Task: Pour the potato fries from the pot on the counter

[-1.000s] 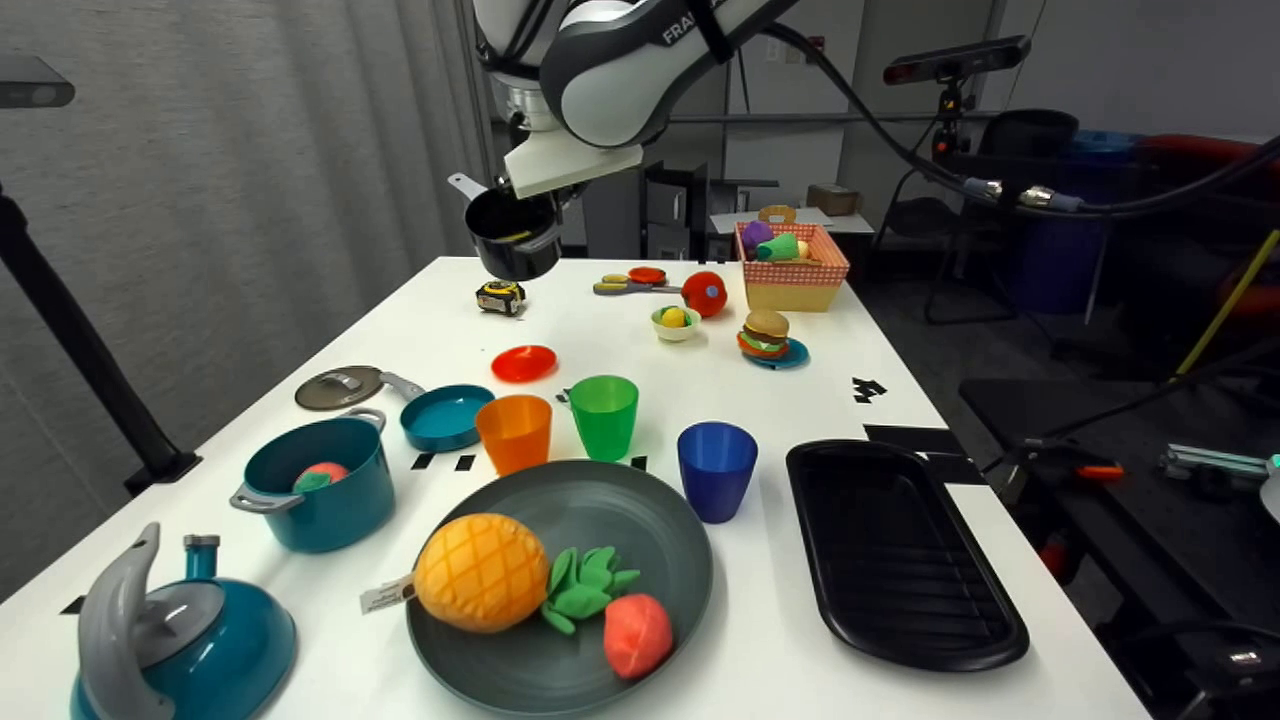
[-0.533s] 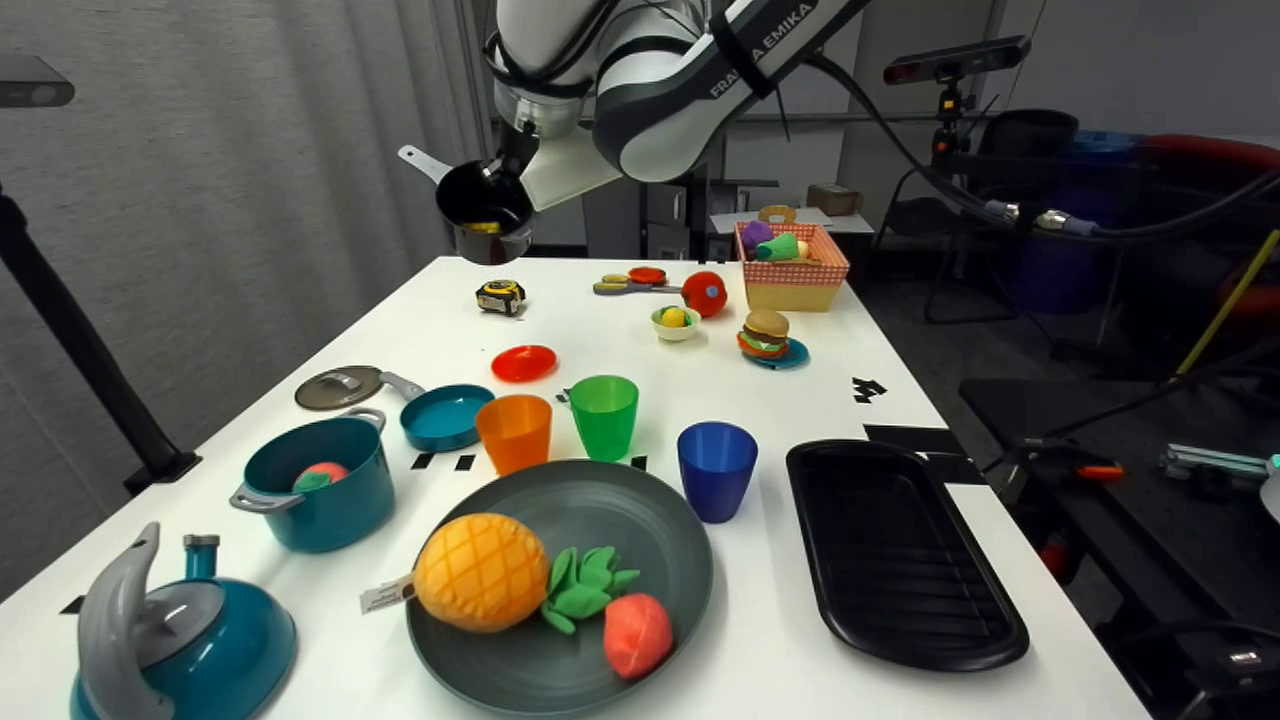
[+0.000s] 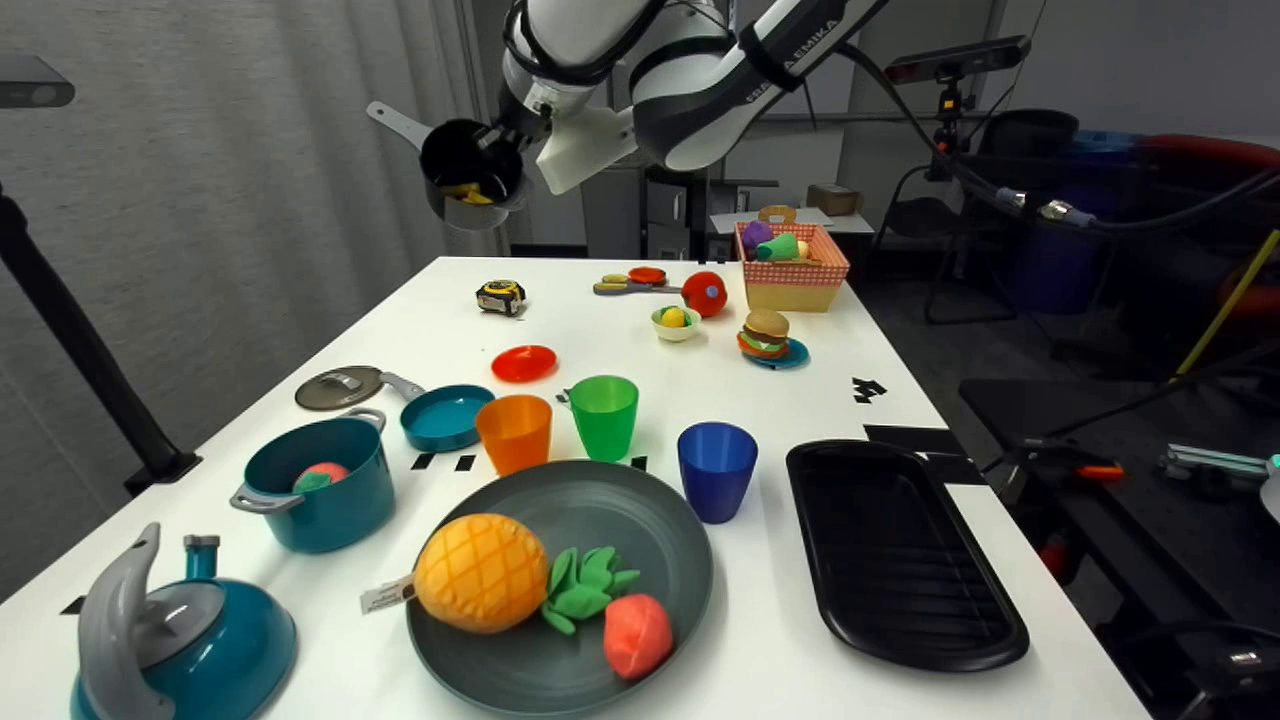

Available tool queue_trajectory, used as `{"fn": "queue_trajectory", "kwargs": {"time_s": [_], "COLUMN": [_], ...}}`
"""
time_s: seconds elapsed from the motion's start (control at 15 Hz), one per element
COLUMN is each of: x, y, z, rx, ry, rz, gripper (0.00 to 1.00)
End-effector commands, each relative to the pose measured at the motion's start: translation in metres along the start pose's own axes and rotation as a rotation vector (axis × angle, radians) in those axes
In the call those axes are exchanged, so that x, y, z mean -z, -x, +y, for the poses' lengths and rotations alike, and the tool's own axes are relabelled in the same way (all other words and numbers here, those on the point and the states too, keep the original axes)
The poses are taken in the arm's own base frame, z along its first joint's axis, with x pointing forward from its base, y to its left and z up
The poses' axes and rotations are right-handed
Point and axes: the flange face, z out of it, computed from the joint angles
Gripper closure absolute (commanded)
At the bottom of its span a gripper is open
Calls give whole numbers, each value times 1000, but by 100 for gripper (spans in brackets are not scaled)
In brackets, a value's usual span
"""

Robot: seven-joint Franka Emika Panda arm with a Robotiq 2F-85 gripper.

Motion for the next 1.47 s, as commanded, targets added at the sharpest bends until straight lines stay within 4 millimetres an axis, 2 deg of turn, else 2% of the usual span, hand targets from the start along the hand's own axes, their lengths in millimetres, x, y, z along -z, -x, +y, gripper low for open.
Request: {"fn": "queue_trajectory", "kwargs": {"time_s": [0.0,0.6,1.4], "x": [12,24,45], "y": [-13,-25,-39], "z": [6,7,-2], "rx": [-4,-184,-234], "ry": [-7,-36,-166], "rz": [108,246,495], "gripper": [99,99,99]}}
